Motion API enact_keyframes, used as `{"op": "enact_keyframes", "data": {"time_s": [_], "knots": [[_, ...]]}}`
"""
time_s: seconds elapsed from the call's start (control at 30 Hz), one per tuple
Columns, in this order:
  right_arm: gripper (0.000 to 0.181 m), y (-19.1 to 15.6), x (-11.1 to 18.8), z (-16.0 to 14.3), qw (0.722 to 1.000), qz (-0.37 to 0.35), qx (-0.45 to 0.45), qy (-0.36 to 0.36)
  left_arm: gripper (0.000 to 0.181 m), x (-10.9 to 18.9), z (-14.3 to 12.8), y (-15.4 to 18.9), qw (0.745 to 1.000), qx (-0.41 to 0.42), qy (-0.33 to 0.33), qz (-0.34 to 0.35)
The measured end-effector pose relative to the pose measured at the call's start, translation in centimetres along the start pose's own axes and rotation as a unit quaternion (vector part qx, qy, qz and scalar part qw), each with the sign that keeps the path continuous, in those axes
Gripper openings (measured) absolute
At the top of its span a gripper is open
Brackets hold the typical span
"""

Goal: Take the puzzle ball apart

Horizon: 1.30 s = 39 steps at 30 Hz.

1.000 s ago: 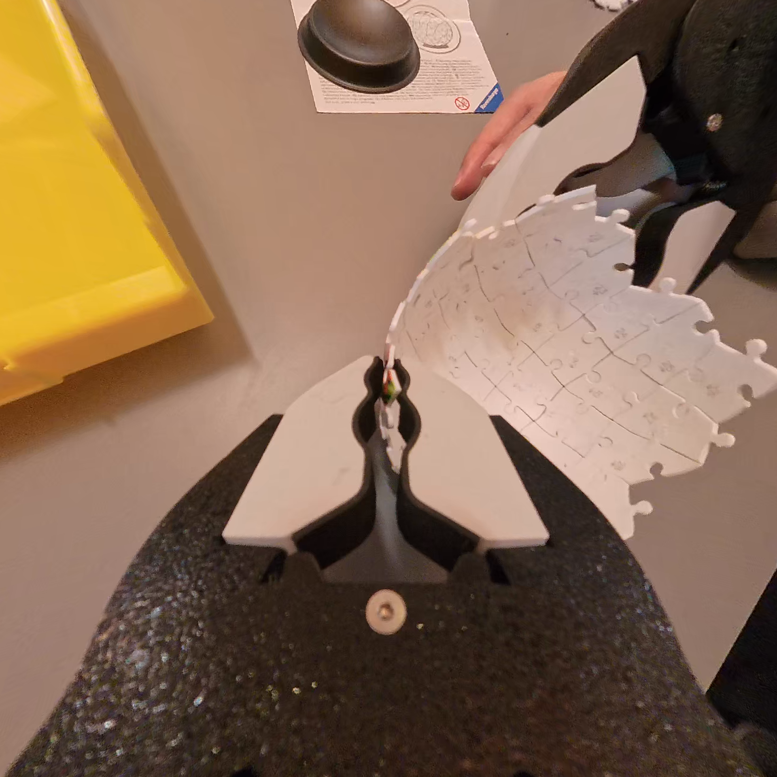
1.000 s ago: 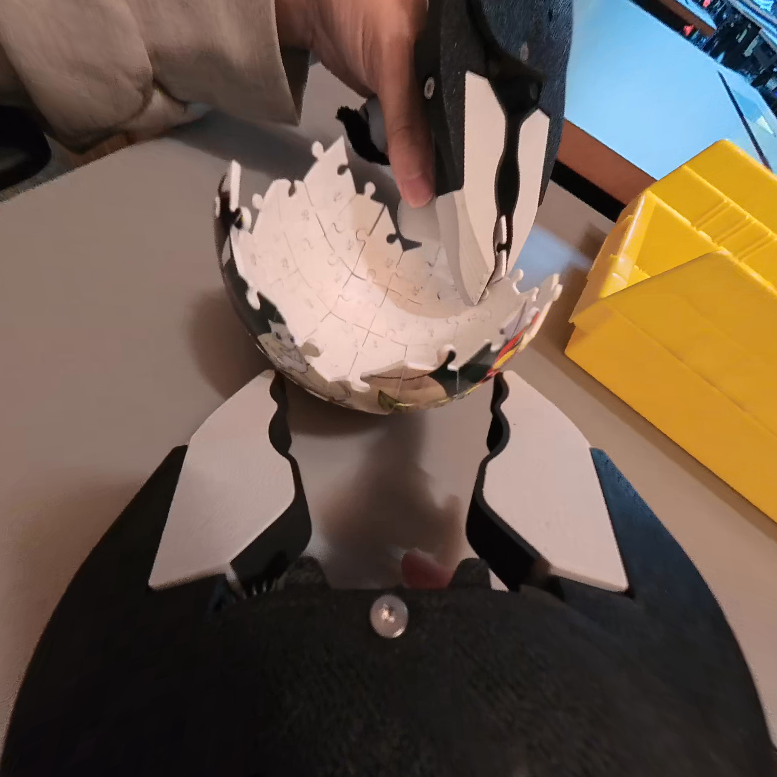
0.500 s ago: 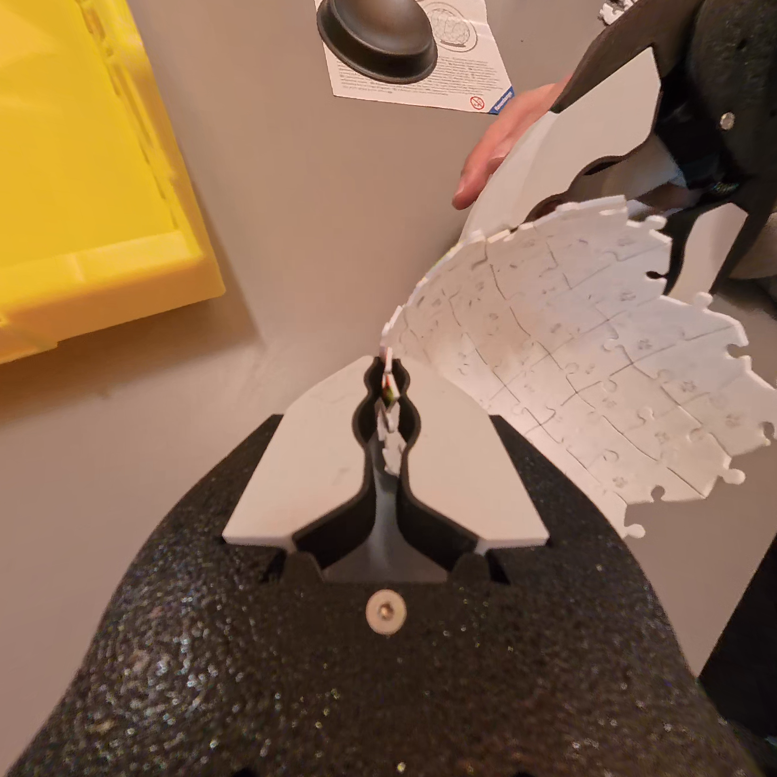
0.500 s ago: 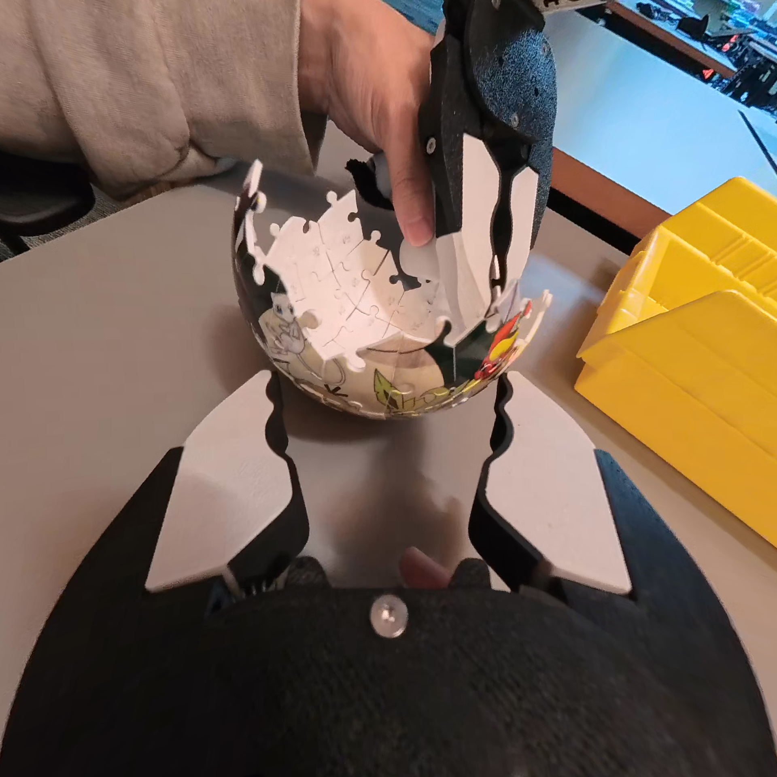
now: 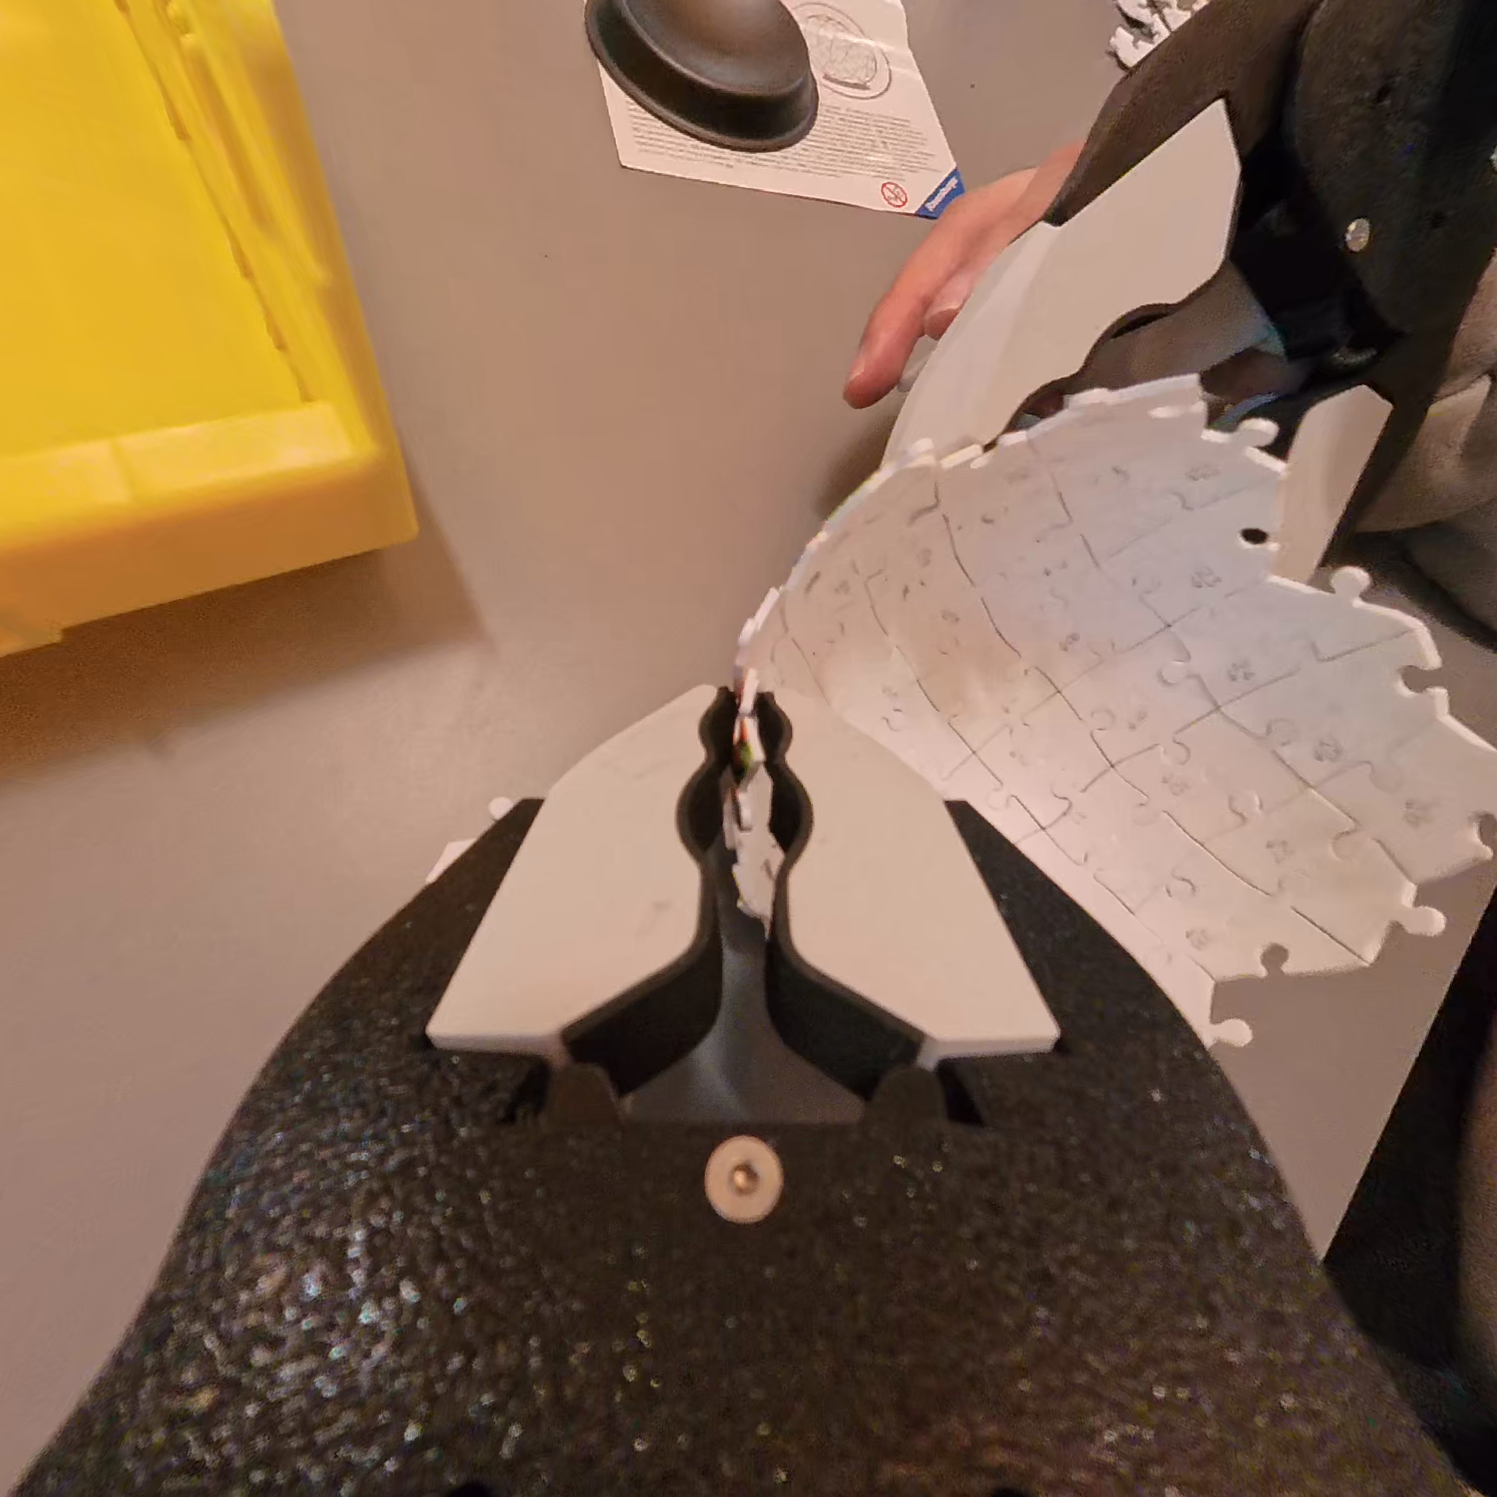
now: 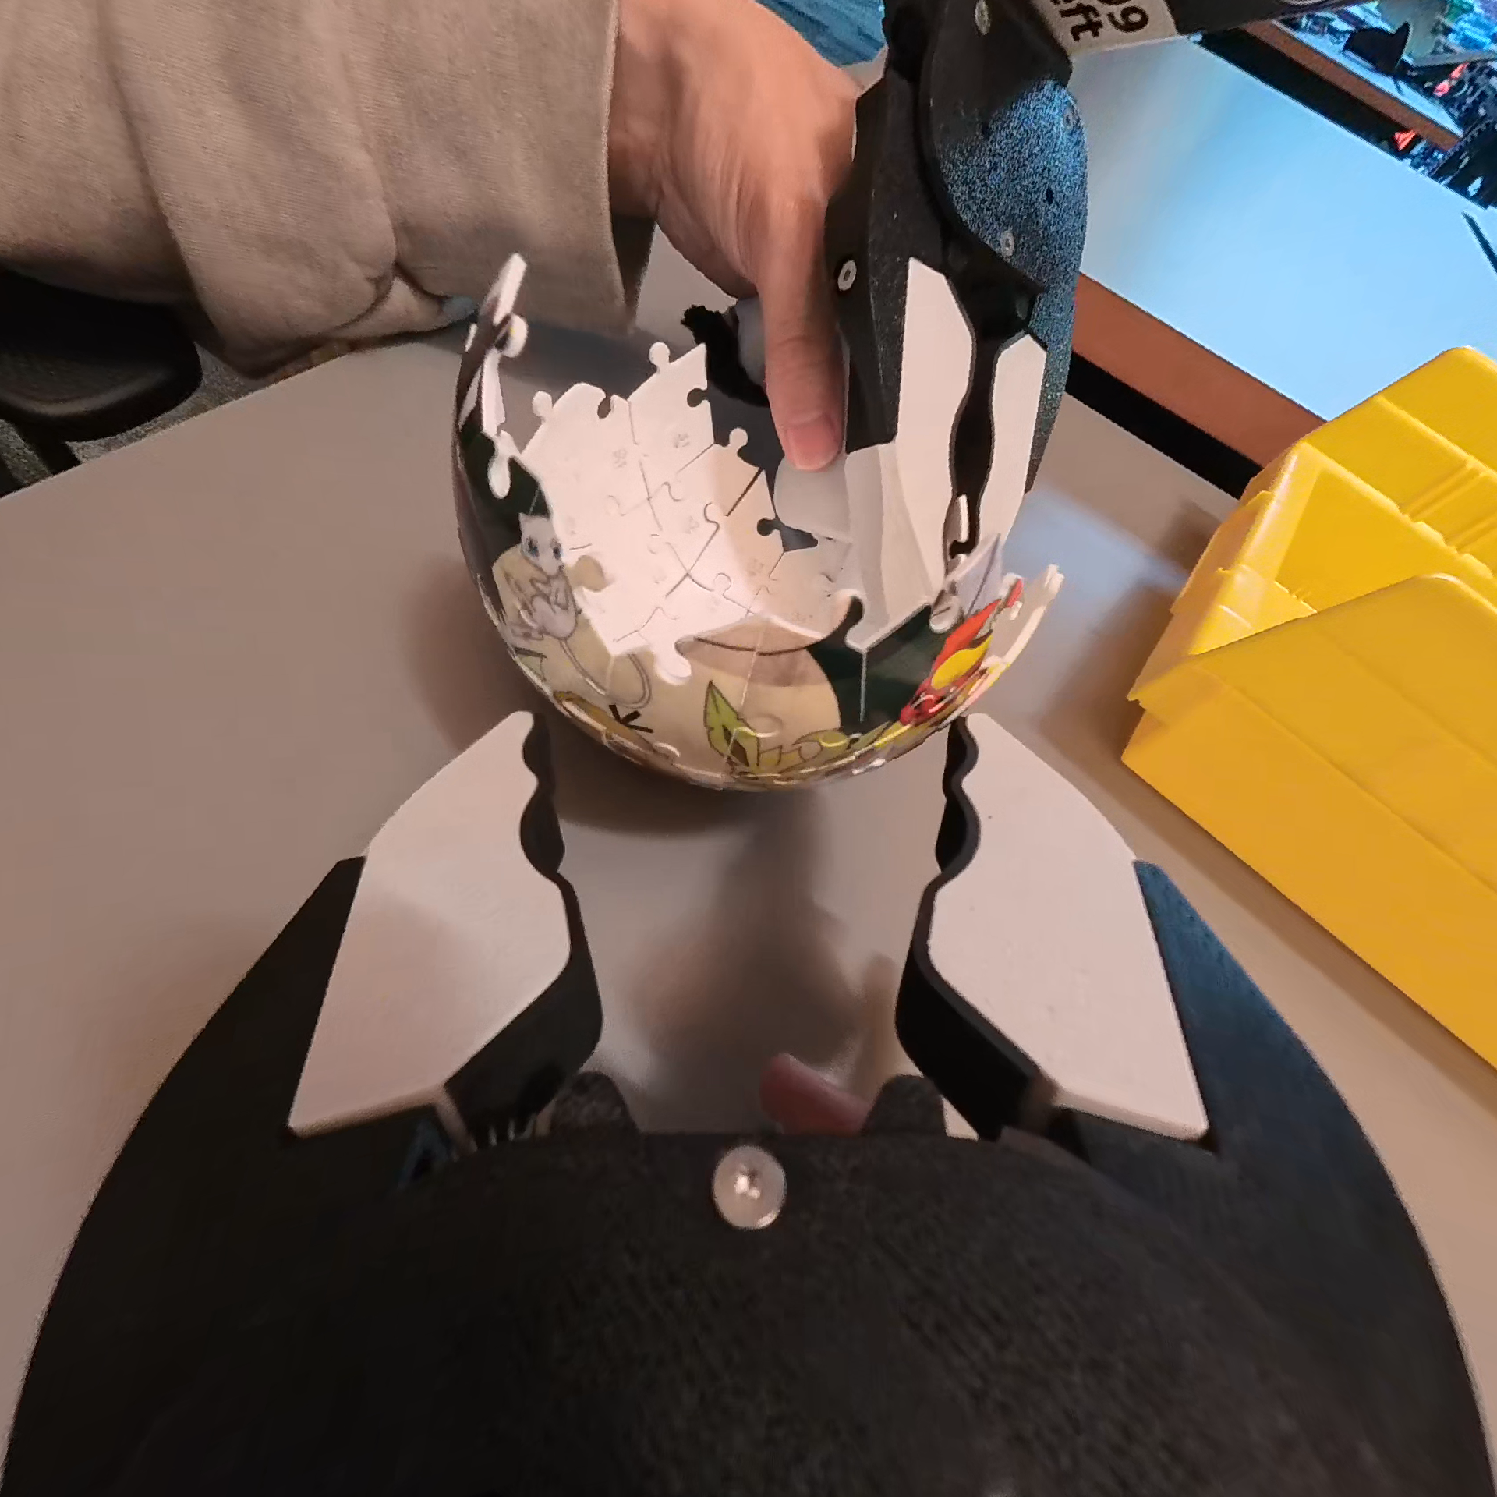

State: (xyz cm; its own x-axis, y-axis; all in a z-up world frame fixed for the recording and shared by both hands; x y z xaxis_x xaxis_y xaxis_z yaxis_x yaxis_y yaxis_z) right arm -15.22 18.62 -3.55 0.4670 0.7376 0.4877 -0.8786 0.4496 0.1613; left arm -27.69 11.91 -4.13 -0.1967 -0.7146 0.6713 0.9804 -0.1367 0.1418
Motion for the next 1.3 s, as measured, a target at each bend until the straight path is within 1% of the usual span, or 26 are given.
{"op": "enact_keyframes", "data": {"time_s": [0.3, 0.37, 0.5, 0.6, 0.8, 0.97, 1.1, 1.2, 1.3], "knots": [[0.093, -0.2, 0.0, -0.1, 1.0, 0.009, 0.003, -0.004, 0.006, 0.5, -0.4, -0.1, 1.0, 0.009, 0.009, -0.024], [0.097, -0.1, 0.0, -0.1, 1.0, 0.009, -0.005, -0.003, 0.003, 0.6, -0.3, -0.1, 1.0, 0.011, 0.01, -0.024], [0.108, -0.2, 0.0, 0.3, 0.999, 0.025, -0.039, 0.014, 0.003, 0.6, -0.2, -0.1, 1.0, 0.012, 0.007, -0.019], [0.111, -0.2, -0.1, 0.4, 0.998, 0.028, -0.053, 0.019, 0.011, 0.6, -0.2, -0.1, 1.0, 0.022, 0.002, -0.02], [0.111, -0.6, -0.3, 0.9, 0.998, 0.028, -0.043, 0.023, 0.025, 1.3, -0.3, -0.2, 0.999, 0.023, -0.024, 0.012], [0.112, -1.1, -0.7, 1.5, 0.999, 0.008, -0.033, 0.02, 0.028, 2.0, -0.8, -0.1, 0.996, 0.038, -0.071, 0.03], [0.117, -1.5, -1.4, 1.8, 1.0, -0.013, -0.017, 0.0, 0.034, 2.4, -1.4, -0.2, 0.991, 0.037, -0.112, 0.059], [0.117, -1.9, -1.6, 1.9, 1.0, -0.02, -0.011, -0.009, 0.043, 3.1, -1.7, -0.2, 0.988, 0.043, -0.132, 0.075], [0.117, -2.2, -1.7, 1.7, 1.0, -0.022, -0.009, -0.018, 0.044, 3.6, -1.9, 0.0, 0.984, 0.05, -0.148, 0.084]]}}
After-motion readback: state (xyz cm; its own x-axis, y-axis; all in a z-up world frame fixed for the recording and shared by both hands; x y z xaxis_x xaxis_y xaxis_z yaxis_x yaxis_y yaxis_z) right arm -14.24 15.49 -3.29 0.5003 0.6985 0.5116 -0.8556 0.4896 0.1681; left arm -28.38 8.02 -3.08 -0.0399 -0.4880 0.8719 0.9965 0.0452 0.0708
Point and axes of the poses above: each gripper's, where its closed fingertips meet, x back along the fingers, z out of its top, y = z × x across the jaws, the point moved 6 cm from there along x, back along the fingers, and after that the axes turned 13 degrees about z, right-handed, at the moved point
